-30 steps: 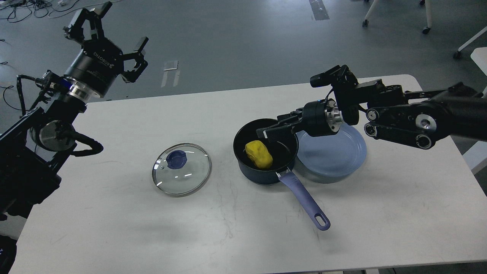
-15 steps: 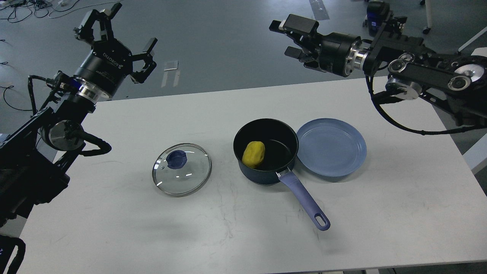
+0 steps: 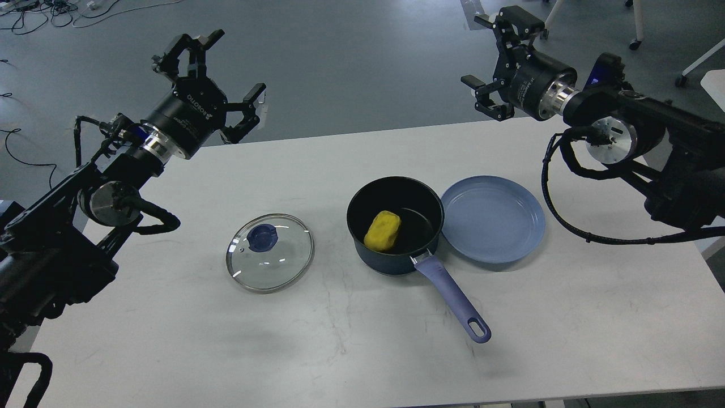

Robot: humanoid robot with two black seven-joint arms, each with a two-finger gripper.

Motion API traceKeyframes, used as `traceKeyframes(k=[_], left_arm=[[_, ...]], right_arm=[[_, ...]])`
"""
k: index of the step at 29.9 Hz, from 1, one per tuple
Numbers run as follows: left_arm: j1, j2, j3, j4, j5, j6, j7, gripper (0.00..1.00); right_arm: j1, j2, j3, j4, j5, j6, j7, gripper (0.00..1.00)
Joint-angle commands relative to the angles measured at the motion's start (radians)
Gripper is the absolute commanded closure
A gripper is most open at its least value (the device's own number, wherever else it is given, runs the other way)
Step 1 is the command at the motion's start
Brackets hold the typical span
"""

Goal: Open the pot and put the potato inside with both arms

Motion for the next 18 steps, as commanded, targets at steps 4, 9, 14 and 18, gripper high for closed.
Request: traceKeyframes(k=[4, 9, 14, 18], left_arm=[[0.018, -0.002, -0.002, 0.001, -0.001, 0.000, -0.074, 0.02], [0.020, -0.002, 0.006, 0.001, -0.004, 0.000, -0.067, 0.02], [0.038, -0.004, 0.006, 0.001, -0.004, 0.000, -0.055, 0.02], [0.057, -0.007, 0.004, 0.001, -0.007, 0.000, -0.055, 0.02]], right_arm=[[-0.042, 0.012, 0.038, 0.026, 0.004, 0.003, -0.004, 0.00], [-0.057, 0.012, 0.038, 0.036, 0.013, 0.001, -0.022, 0.00], [-0.060, 0.029, 0.038, 0.034, 0.027, 0.001, -0.057, 0.00], [-0.066, 0.040, 0.038, 0.034, 0.050, 0.000, -0.080, 0.00]])
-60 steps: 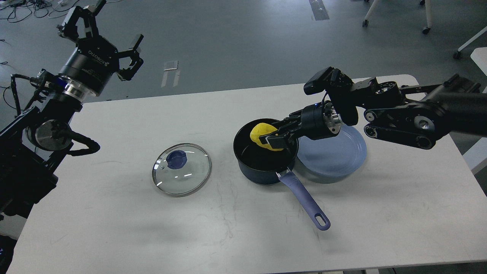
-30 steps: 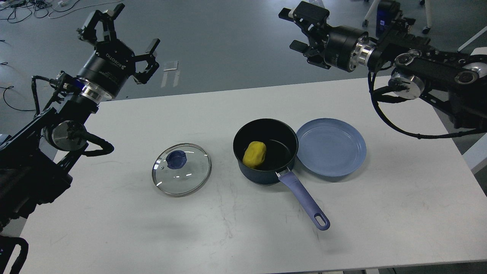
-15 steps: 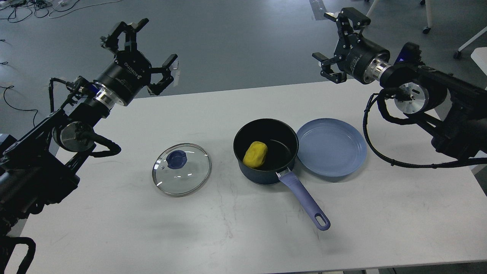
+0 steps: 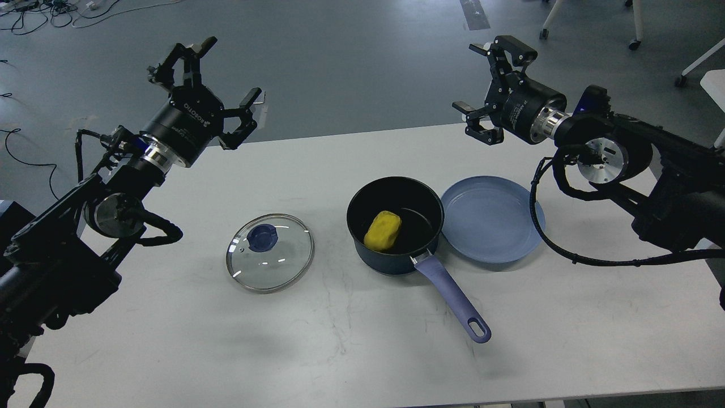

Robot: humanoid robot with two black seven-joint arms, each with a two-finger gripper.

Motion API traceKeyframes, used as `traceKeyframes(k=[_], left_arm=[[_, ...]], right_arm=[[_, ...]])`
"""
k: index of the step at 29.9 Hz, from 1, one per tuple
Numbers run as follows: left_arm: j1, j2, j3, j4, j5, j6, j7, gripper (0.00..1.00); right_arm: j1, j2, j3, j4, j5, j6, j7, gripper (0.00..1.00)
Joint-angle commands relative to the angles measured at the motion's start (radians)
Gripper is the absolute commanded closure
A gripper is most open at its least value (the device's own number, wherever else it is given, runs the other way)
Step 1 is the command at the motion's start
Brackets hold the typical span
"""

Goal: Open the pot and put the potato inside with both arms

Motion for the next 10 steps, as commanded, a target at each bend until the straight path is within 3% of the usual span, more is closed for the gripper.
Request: traceKeyframes(k=[1, 10], left_arm=[[0.013, -0.002, -0.003, 0.000, -0.002, 0.000, 0.000, 0.02], [0.016, 0.020, -0.009, 0.000, -0.007, 0.000, 0.027, 0.02]], right_arm=[[-0.003, 0.007, -0.002, -0.002, 0.010, 0.000, -0.016, 0.00], [0.045, 0.047, -0.057, -0.004, -0.007, 0.012, -0.005, 0.00]])
